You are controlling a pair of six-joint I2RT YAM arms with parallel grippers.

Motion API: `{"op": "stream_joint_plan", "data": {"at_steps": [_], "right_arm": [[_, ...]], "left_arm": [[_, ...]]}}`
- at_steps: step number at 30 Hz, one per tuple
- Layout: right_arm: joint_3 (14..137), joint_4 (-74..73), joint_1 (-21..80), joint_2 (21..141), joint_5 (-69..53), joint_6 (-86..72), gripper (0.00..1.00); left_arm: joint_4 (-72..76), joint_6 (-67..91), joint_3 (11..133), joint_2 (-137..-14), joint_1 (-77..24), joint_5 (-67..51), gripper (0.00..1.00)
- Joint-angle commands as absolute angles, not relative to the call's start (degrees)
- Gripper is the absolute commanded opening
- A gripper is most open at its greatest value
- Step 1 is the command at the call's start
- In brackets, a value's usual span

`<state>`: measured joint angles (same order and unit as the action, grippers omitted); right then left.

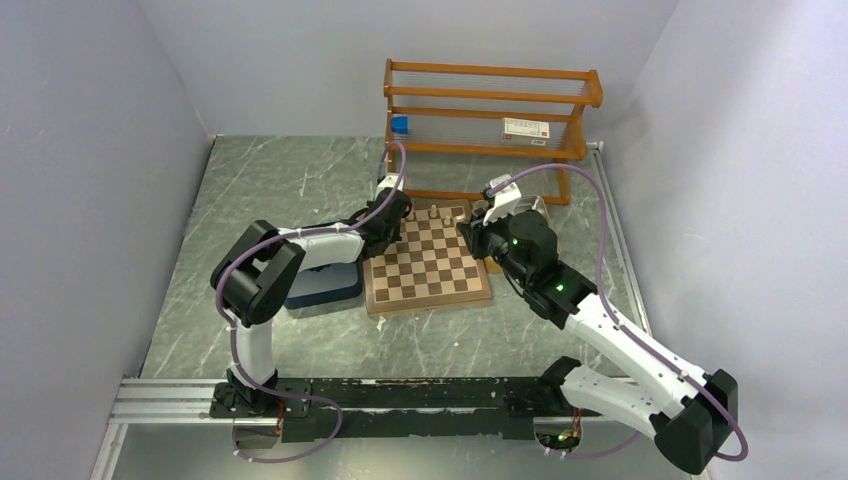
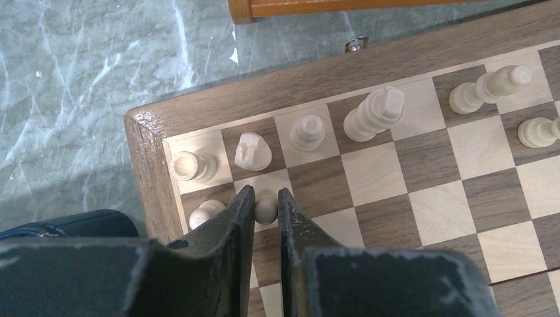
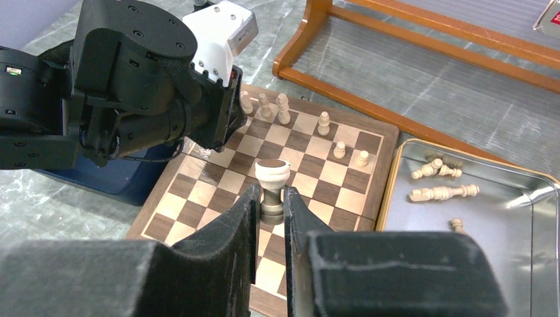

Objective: Set up the chess pieces on the board
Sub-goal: Place the chess piece on the chessboard.

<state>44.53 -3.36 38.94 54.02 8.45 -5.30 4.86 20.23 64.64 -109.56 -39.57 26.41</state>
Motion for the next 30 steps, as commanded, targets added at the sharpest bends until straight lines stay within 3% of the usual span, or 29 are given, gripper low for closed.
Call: {"op": "stream_joint_plan", "data": {"at_steps": [1, 12, 30], "right_arm": [[44.1, -2.7, 38.7, 52.9, 9.3, -4.8, 0.14], [44.2, -2.5, 38.6, 53.9, 8.4, -4.8, 0.14], [44.1, -3.3, 38.6, 57.1, 2.5, -10.0, 0.14]], "left_arm": [[6.0, 19.4, 65.3, -110.7, -39.3, 28.3, 0.22], [4.9, 19.8, 66.3, -109.2, -39.3, 27.2, 0.34], [-1.6, 24.5, 70.4, -100.3, -39.3, 17.2, 0.36]]}}
